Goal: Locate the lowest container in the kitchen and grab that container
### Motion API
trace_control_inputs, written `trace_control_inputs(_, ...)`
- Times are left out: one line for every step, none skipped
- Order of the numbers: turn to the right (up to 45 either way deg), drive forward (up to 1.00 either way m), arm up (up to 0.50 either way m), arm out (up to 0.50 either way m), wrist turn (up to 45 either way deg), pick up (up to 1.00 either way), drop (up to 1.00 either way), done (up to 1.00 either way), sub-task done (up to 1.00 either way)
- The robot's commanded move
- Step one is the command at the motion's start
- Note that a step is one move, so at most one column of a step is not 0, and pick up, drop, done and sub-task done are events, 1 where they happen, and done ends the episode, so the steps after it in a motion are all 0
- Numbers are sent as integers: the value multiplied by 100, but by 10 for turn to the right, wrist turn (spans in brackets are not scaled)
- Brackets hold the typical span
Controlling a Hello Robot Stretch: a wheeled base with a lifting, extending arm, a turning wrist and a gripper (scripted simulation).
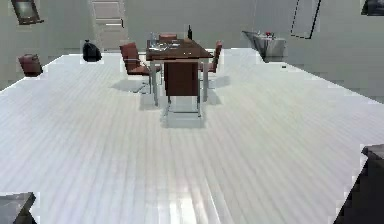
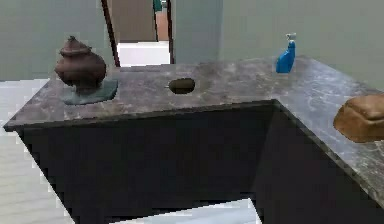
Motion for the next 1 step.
trace_control_inputs(0,75,0,0,0,0,0,0,0)
